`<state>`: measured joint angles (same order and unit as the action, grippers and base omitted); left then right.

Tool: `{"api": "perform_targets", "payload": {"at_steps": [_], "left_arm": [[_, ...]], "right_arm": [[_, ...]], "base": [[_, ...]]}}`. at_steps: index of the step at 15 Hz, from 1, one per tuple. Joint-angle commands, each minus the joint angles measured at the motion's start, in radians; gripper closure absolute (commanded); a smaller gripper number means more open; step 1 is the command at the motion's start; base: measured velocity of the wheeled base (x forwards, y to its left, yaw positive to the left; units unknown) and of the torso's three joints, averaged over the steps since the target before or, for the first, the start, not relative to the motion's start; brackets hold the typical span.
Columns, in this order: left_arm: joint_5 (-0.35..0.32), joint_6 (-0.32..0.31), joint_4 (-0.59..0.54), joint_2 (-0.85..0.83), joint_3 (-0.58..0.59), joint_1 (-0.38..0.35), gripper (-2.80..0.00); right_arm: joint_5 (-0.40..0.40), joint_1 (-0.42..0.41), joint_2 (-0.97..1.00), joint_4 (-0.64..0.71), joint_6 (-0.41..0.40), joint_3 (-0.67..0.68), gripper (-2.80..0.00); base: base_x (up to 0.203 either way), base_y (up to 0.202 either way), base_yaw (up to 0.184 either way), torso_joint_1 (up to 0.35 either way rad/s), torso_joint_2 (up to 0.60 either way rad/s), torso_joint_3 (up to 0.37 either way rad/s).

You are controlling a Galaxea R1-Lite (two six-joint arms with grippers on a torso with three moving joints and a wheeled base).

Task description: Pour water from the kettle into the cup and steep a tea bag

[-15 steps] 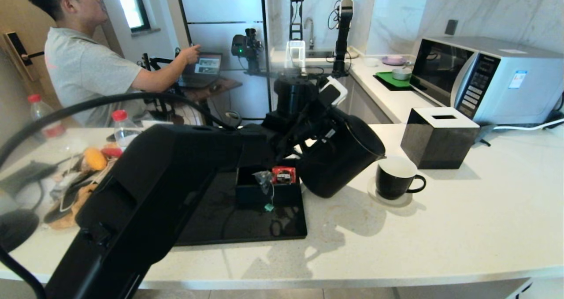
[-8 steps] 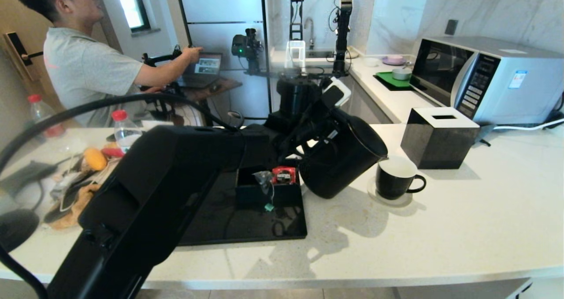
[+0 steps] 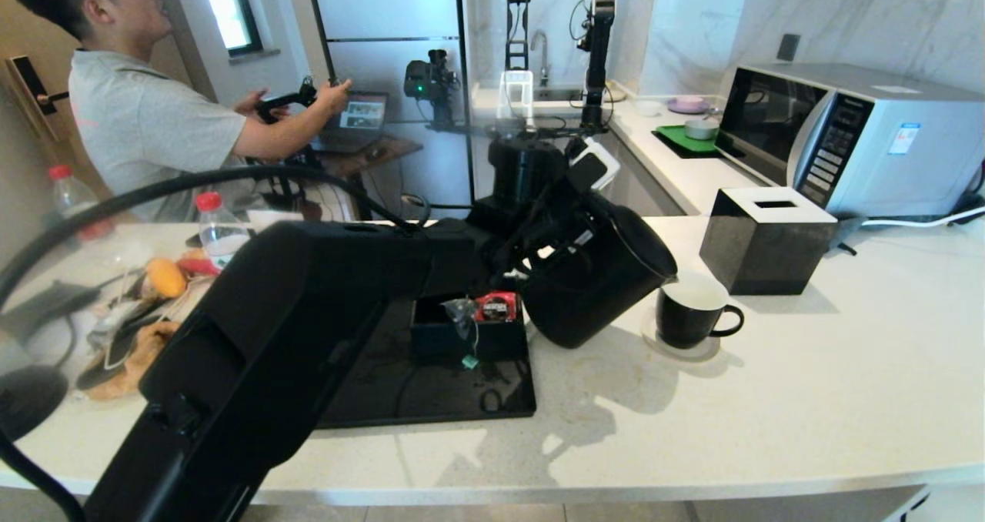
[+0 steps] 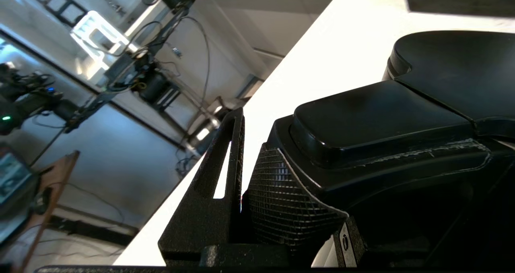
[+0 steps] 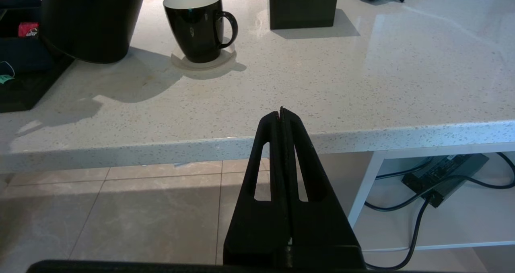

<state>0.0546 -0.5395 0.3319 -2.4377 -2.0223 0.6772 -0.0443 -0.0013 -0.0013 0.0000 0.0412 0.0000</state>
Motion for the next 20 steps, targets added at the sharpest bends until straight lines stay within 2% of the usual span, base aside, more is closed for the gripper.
{"api": "perform_targets", "payload": {"at_steps": [1,7,20], "left_arm": [[0.01,-0.01,0.004,-0.001,0.001,0.002,0.0],[0.031,-0.028,0.004,-0.001,-0.007,0.01,0.0],[0.028,-0.077,0.009,0.002,-0.007,0.031,0.0]], "right_arm": [[0.0,0.0,0.001,0.0,0.0,0.0,0.0],[0.0,0.004,0.001,0.0,0.0,0.0,0.0],[0.0,0.004,0.001,0.0,0.0,0.0,0.0]], "base": [[0.0,0.0,0.0,0.0,0.0,0.0],[0.0,0.0,0.0,0.0,0.0,0.0],[0.0,0.0,0.0,0.0,0.0,0.0]]}}
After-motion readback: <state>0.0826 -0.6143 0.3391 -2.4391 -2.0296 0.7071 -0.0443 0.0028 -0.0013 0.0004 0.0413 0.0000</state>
